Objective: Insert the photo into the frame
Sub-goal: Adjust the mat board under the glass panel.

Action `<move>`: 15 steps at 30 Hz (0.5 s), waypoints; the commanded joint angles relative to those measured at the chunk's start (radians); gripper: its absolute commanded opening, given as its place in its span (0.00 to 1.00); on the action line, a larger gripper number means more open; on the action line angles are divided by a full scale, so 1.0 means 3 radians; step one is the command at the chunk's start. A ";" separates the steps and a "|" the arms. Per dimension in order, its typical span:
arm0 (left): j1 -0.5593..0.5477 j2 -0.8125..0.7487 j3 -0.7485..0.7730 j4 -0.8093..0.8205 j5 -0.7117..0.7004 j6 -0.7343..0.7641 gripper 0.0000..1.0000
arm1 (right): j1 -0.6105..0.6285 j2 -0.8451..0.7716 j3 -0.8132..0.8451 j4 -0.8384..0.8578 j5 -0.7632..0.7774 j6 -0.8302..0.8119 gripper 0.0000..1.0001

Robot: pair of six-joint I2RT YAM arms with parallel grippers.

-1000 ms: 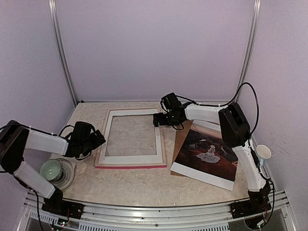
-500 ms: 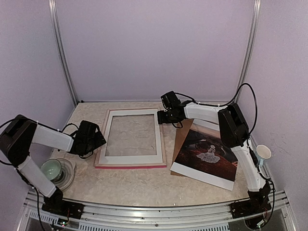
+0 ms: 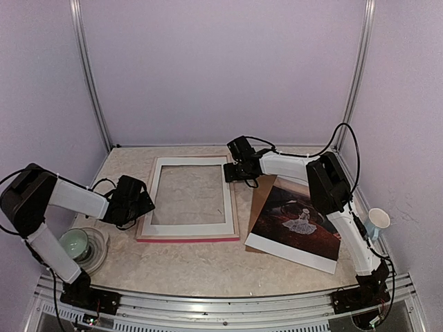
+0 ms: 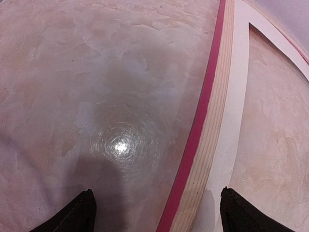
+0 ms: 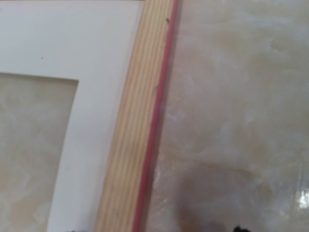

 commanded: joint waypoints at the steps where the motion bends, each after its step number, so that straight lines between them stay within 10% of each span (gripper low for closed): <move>1: -0.0030 0.0032 0.0041 -0.0023 -0.0071 0.0044 0.87 | 0.0035 -0.0003 -0.0098 -0.0109 0.0049 -0.0066 0.72; 15: -0.0030 -0.0090 0.0039 -0.0013 -0.0128 0.0075 0.81 | 0.0039 -0.1322 -0.0867 0.0274 -0.0081 -0.0002 0.91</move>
